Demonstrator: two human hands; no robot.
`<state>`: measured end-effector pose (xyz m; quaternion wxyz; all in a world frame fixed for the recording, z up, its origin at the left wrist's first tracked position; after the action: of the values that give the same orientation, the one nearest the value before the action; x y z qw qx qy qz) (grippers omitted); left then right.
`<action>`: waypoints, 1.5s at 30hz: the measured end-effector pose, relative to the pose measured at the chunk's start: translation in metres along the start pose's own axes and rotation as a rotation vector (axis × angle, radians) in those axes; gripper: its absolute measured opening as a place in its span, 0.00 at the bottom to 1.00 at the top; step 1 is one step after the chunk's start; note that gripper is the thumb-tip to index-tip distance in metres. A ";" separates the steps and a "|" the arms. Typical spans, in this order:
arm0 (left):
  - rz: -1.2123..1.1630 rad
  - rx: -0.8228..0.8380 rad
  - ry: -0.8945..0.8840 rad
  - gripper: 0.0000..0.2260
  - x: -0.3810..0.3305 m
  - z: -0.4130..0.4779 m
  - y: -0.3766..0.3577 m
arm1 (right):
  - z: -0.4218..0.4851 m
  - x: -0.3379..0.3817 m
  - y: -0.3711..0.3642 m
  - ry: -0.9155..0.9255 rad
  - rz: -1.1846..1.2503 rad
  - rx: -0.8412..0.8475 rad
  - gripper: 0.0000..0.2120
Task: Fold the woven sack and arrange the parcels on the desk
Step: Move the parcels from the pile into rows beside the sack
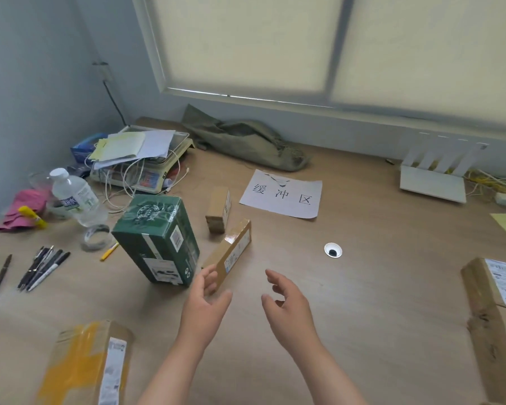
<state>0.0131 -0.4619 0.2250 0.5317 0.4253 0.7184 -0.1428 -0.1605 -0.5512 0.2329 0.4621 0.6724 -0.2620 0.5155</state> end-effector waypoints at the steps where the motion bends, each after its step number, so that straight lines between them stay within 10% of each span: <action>1: -0.005 0.003 0.003 0.24 0.000 0.010 0.007 | 0.008 0.004 -0.012 -0.004 0.000 0.003 0.24; 15: 0.290 0.218 0.117 0.34 0.048 0.139 0.020 | 0.077 -0.016 -0.143 -0.261 0.158 0.028 0.25; 25: 0.029 0.207 0.126 0.18 0.057 0.119 0.012 | 0.064 -0.026 -0.158 -0.241 0.225 -0.017 0.28; 37: -0.515 0.222 0.270 0.15 0.055 0.021 -0.008 | -0.013 -0.004 -0.073 -0.037 -0.081 -0.194 0.19; 45: -0.590 0.413 0.267 0.23 0.028 -0.044 -0.057 | -0.056 -0.004 0.014 -0.051 0.139 -0.362 0.28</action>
<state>-0.0605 -0.4540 0.2032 0.2726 0.3133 0.8289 -0.3748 -0.1984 -0.5081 0.2360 0.5321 0.5712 -0.4079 0.4734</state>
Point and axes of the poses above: each hand's wrist, its own z-axis towards the middle knuckle, its own y-axis out of the back of the hand, x = y × z, the point moved 8 cm from there along z, towards the middle knuckle, and after that the axes turned 10 degrees about y, right-handed, at the moved point
